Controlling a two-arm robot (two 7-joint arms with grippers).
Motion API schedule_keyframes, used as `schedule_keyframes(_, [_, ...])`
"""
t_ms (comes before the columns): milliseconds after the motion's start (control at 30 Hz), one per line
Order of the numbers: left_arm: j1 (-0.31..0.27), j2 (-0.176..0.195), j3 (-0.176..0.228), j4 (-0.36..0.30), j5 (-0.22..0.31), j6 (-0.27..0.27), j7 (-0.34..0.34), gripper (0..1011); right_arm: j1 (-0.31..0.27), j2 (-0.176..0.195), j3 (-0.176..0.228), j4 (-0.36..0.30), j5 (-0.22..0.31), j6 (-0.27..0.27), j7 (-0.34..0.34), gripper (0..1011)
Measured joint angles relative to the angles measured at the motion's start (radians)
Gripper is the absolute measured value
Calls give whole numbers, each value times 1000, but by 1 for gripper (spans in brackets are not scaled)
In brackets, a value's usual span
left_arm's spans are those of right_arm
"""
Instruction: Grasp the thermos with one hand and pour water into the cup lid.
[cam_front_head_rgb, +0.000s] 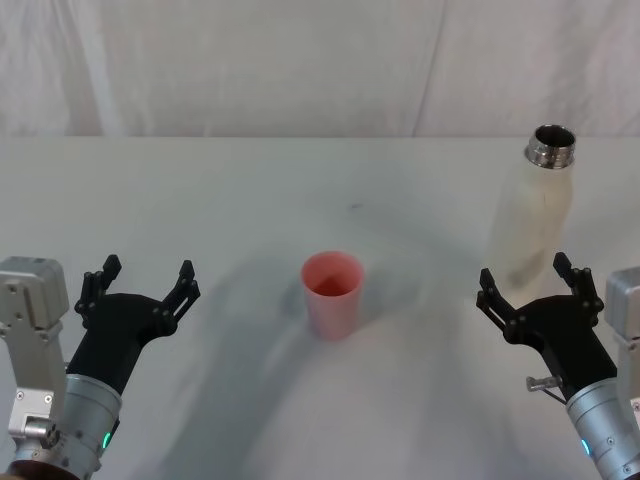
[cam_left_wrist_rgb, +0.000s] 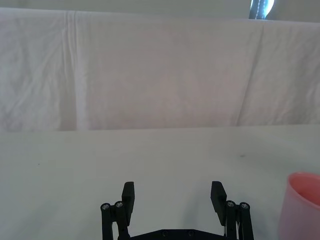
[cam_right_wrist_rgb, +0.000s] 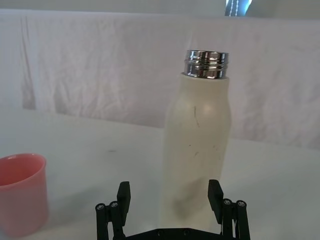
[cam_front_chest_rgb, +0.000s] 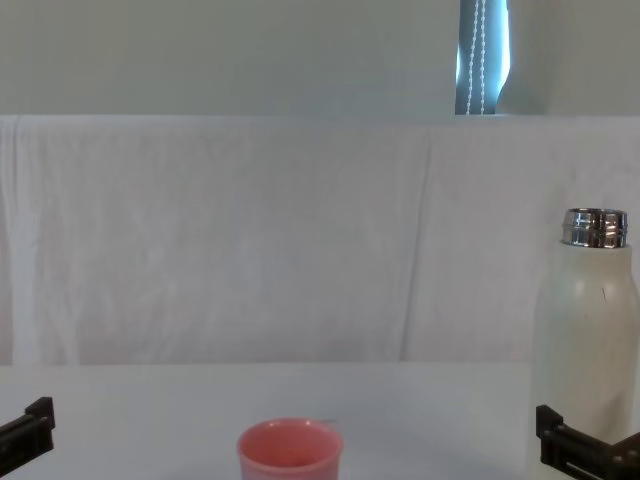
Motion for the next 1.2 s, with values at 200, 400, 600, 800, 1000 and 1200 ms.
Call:
schedule_keyframes(200, [0, 0, 0, 0, 0, 0, 0, 1001, 2, -19, 16, 7, -3, -3, 13, 1002])
schedule_keyframes(400, [0, 0, 0, 0, 0, 0, 0, 1001, 5, -39, 32, 17, -14, -15, 24, 1002])
schedule_keyframes(600, [0, 0, 0, 0, 0, 0, 0, 1001, 9, -54, 46, 26, -22, -20, 37, 1002])
schedule_keyframes(800, [0, 0, 0, 0, 0, 0, 0, 1001, 21, -68, 65, 41, -26, -20, 54, 1002])
schedule_keyframes(1000, [0, 0, 0, 0, 0, 0, 0, 1001, 36, -80, 83, 60, -26, -18, 69, 1002])
schedule_keyframes(1200, [0, 0, 0, 0, 0, 0, 0, 1001, 61, -92, 100, 86, -26, -18, 88, 1002])
